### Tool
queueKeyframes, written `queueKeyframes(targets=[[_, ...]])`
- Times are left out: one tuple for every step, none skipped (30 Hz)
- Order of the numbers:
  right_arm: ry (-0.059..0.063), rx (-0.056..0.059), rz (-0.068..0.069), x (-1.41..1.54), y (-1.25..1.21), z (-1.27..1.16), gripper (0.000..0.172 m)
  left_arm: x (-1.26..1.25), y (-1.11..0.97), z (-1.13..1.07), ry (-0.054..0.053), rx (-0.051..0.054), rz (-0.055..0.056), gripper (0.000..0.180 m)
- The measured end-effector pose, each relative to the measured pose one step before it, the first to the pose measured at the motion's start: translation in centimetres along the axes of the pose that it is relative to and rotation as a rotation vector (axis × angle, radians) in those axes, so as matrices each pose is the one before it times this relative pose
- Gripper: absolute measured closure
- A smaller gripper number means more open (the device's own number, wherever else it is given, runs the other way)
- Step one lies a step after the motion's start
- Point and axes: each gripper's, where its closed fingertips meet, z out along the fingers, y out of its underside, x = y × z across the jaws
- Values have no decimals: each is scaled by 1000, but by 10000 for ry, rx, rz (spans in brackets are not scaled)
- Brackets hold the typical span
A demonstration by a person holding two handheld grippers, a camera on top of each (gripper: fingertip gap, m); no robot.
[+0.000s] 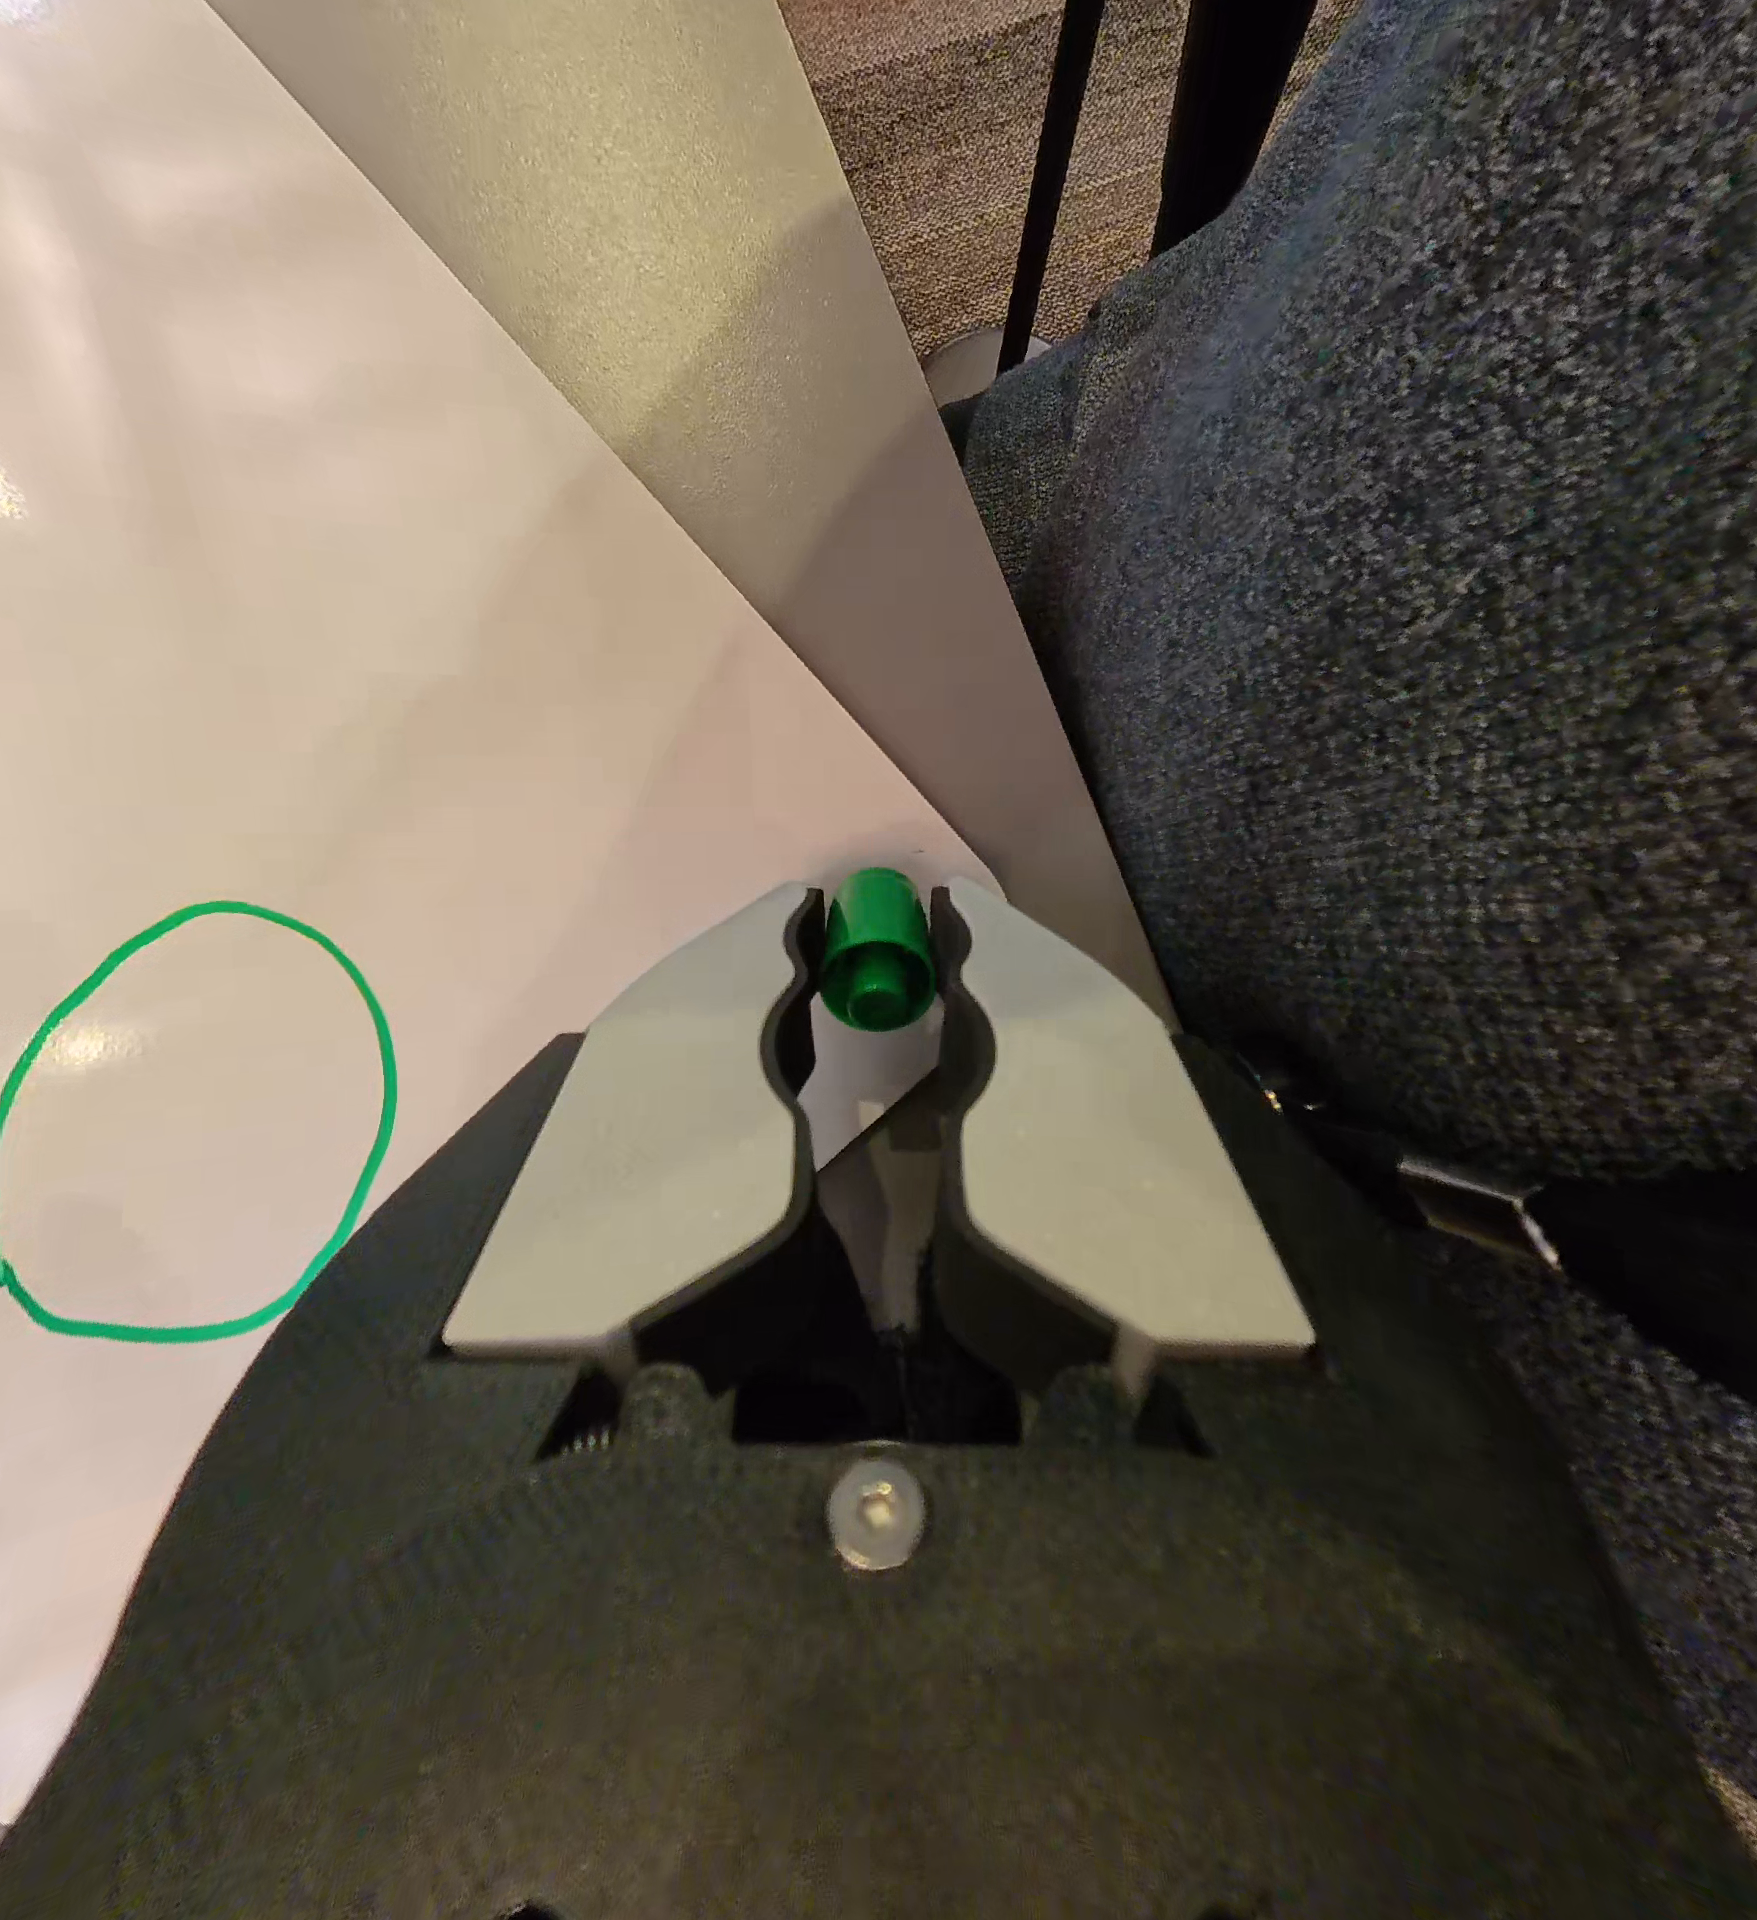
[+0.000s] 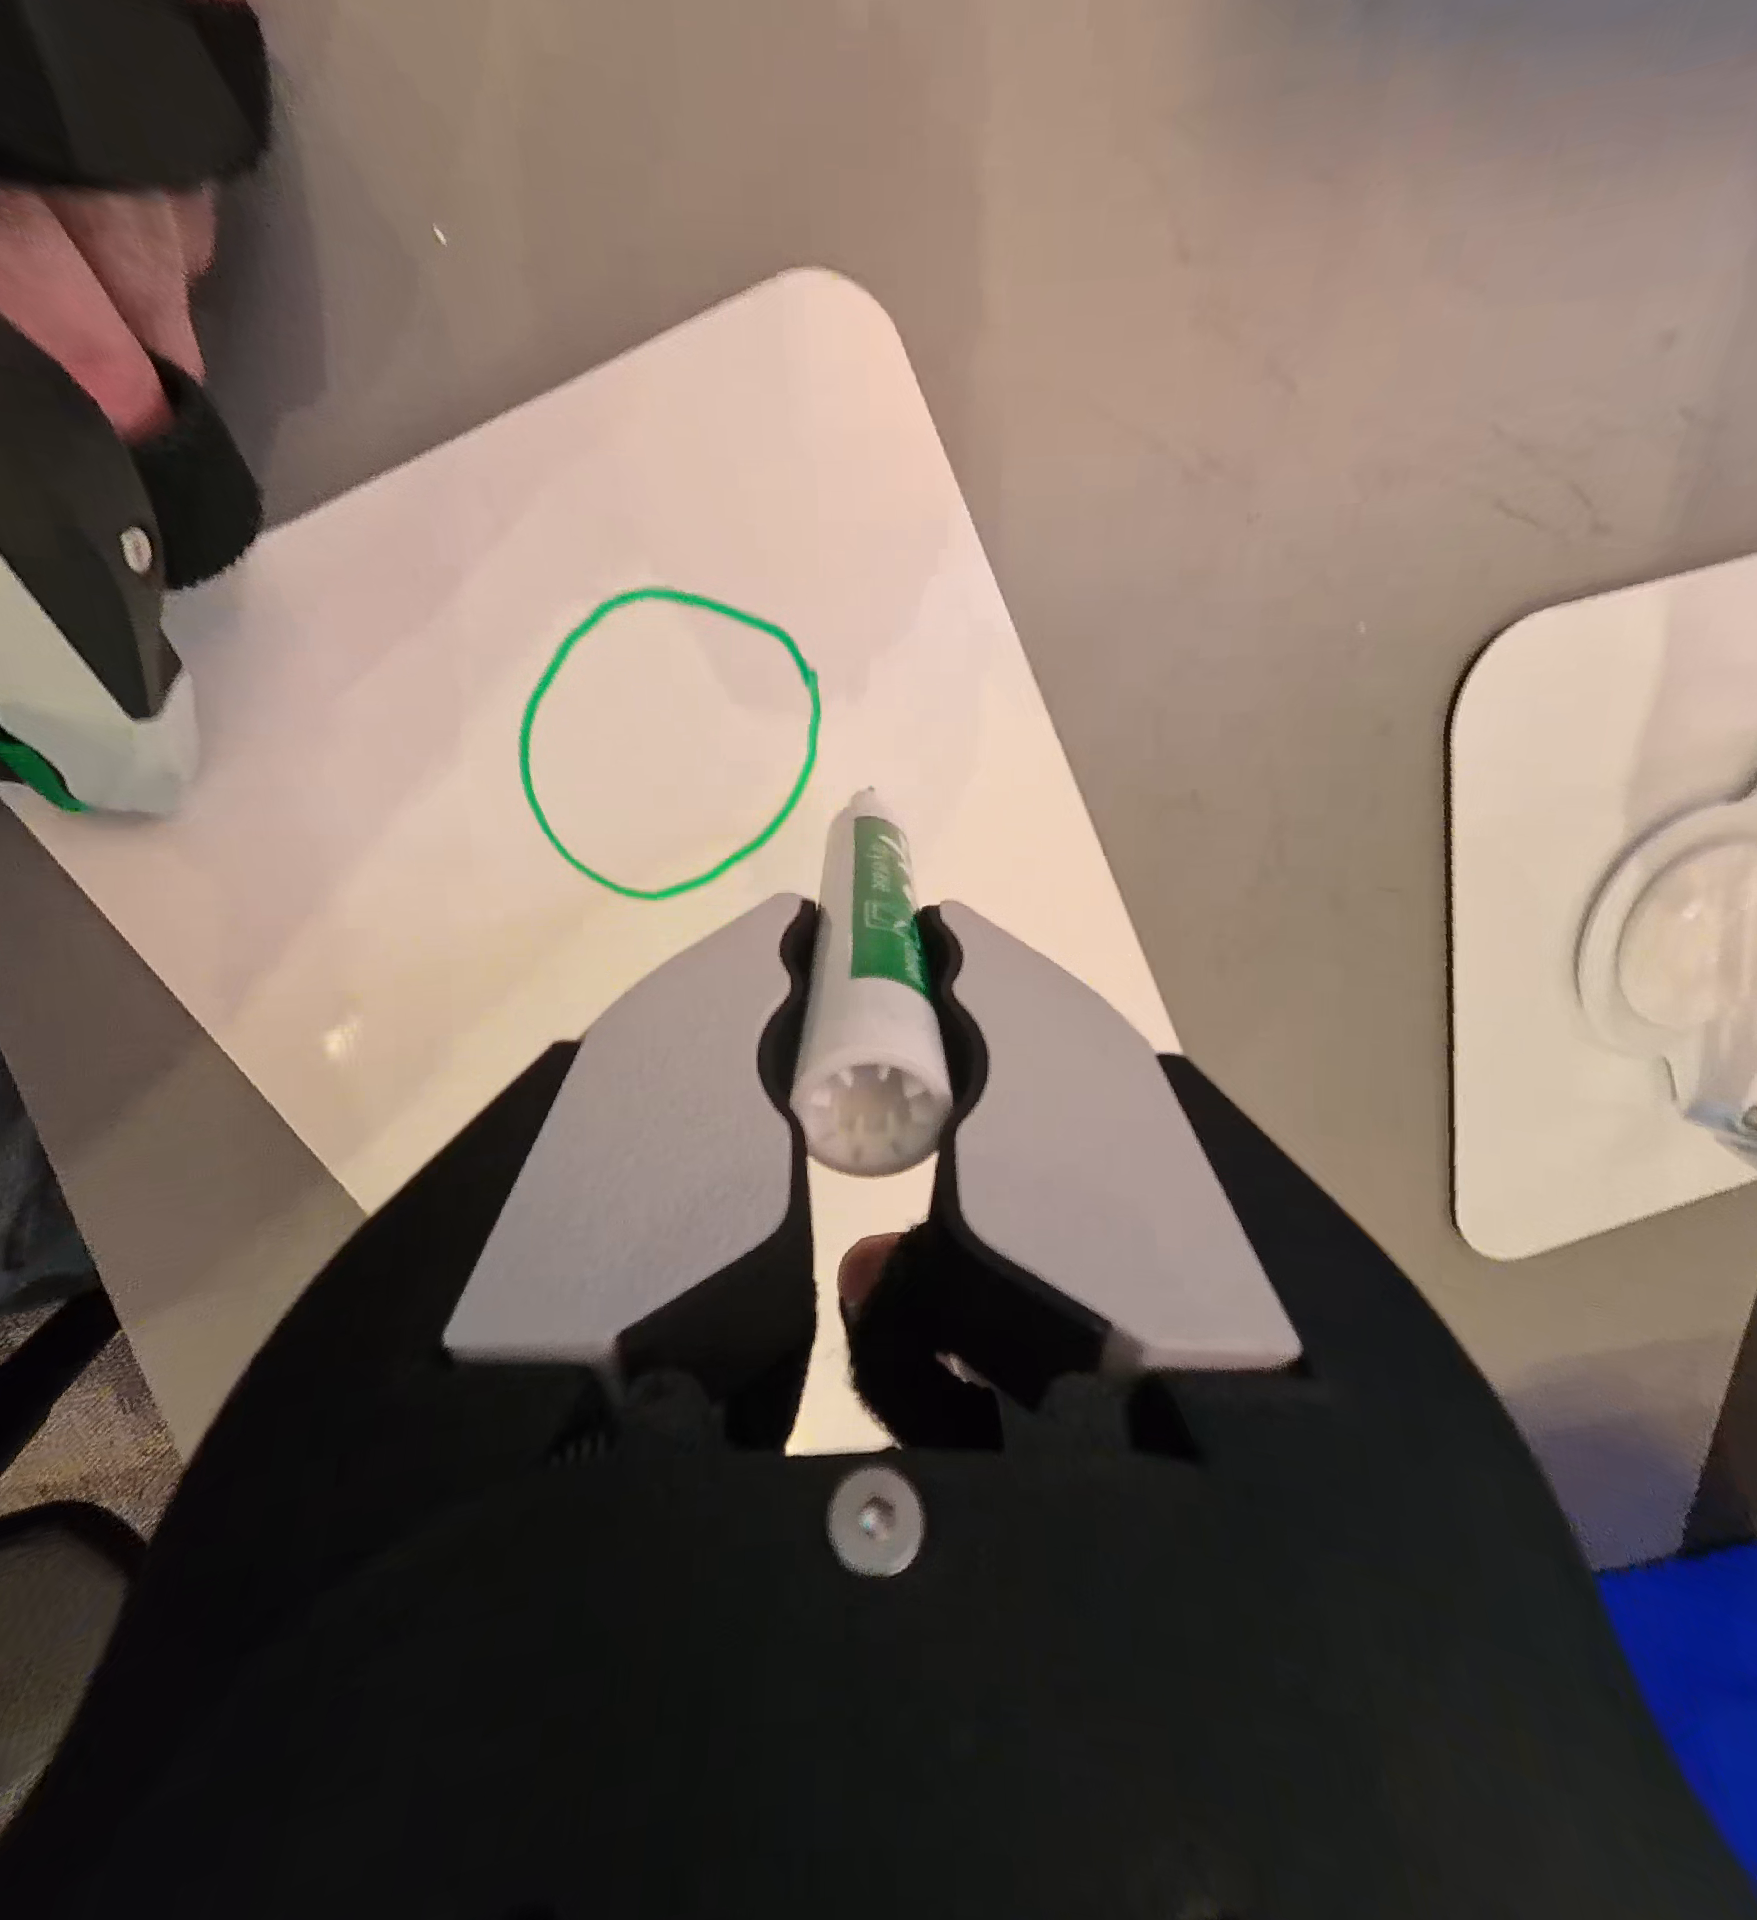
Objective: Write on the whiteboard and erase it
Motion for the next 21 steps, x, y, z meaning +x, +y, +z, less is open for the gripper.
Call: queueKeyframes(targets=[[37, -100, 11, 27, 366, 24, 151, -5, -9, 8, -3, -1, 5, 160], [15, -50, -5, -10, 225, 80, 151, 0, 2, -1, 0, -1, 0, 160], [-38, -31, -23, -91, 132, 142, 151, -4, -19, 3, 3, 0, -5, 160], [-33, -45, -41, -86, 92, 198, 151, -7, 0, 1, 3, -1, -5, 160], [-1, -39, -51, -23, 38, 218, 151, -2, -4, 4, 2, -2, -2, 160], [9, -32, -16, 14, 7, 216, 151, -3, 0, -1, 3, 4, -3, 160], [-19, -27, -22, -12, -10, 181, 151, 1, -9, -8, 5, 5, -5, 160], [-20, -33, -25, -18, -3, 165, 151, -4, -1, -1, 2, 4, -2, 160], [-1, -48, -30, 11, 35, 139, 151, -5, -3, 1, -3, 2, 2, 160], [-19, -62, -37, -43, 62, 109, 151, -4, 5, -4, -5, 1, 4, 160], [-19, -53, -42, -63, 69, 65, 151, -7, 0, 0, -4, 0, 3, 160], [-18, -6, 17, -41, 6, -26, 151, 4, 6, -5, -1, 0, 1, 160], [6, -33, -15, -51, 87, -36, 151, -4, -1, -1, 2, 4, -2, 160], [-7, -31, -20, -123, 93, -46, 151, -12, -3, 1, 6, 5, -5, 160], [-43, -9, -2, -191, 84, -57, 151, -5, -1, -14, 6, 2, -6, 160], [-22, -26, 6, -188, 124, -65, 151, -4, 6, -5, 2, -1, -3, 160], [-15, -28, -6, -217, 141, -77, 151, 3, 1, 1, -3, -4, 3, 160], [-24, -16, 6, -270, 146, -78, 151, -13, 9, -6, -2, -4, 3, 160], [-31, -17, 31, -304, 160, -81, 151, -9, -8, -6, 3, 0, -2, 160], [-11, -21, -2, -325, 199, -102, 151, -1, 3, -3, 4, 1, -3, 160], [-17, -24, 10, -360, 209, -107, 151, -3, 6, -18, 0, -1, 1, 160]])
